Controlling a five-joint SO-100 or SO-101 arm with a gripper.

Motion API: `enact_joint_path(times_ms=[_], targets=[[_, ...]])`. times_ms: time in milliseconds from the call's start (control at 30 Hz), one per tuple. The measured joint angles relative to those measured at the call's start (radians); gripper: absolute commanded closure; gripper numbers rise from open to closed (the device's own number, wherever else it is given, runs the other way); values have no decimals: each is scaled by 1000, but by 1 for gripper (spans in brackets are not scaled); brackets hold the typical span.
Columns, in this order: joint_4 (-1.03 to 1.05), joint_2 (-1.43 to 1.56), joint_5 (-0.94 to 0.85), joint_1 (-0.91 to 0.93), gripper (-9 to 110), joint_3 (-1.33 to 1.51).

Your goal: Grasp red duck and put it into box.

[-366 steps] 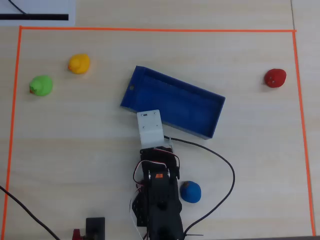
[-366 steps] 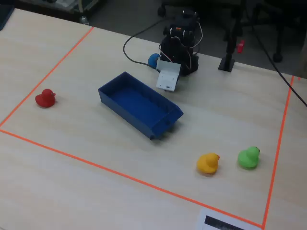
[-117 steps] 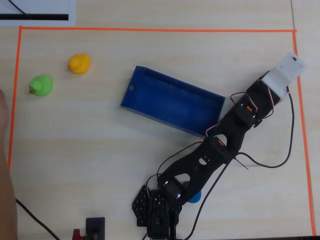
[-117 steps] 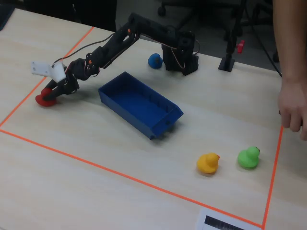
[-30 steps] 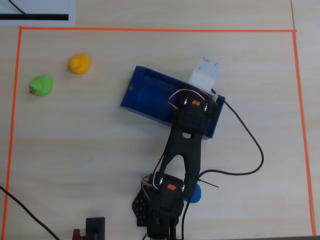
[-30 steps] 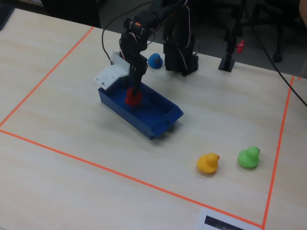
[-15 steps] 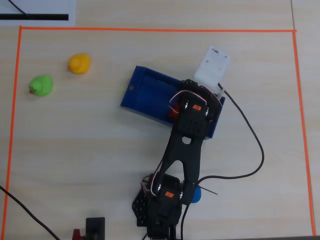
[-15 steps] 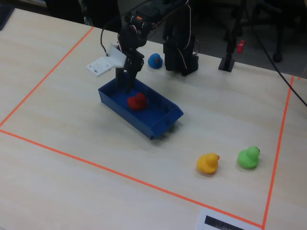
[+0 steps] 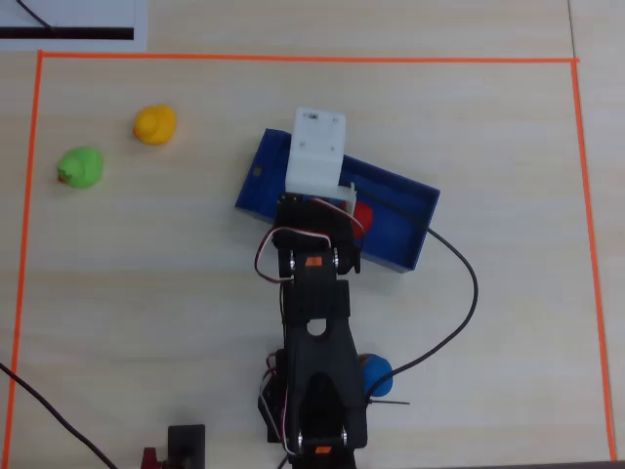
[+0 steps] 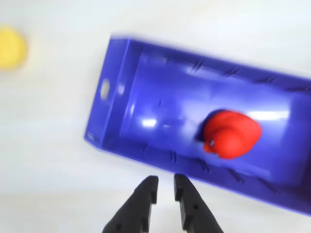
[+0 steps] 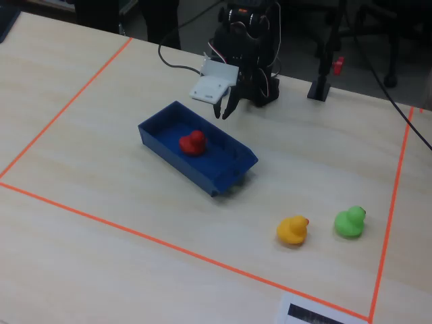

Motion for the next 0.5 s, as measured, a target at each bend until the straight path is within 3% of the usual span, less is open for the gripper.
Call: enact_joint_path(times_ms=[267, 500], targets=[[-110, 347, -169, -51, 101, 503], [-52, 607, -209, -69, 101, 807]])
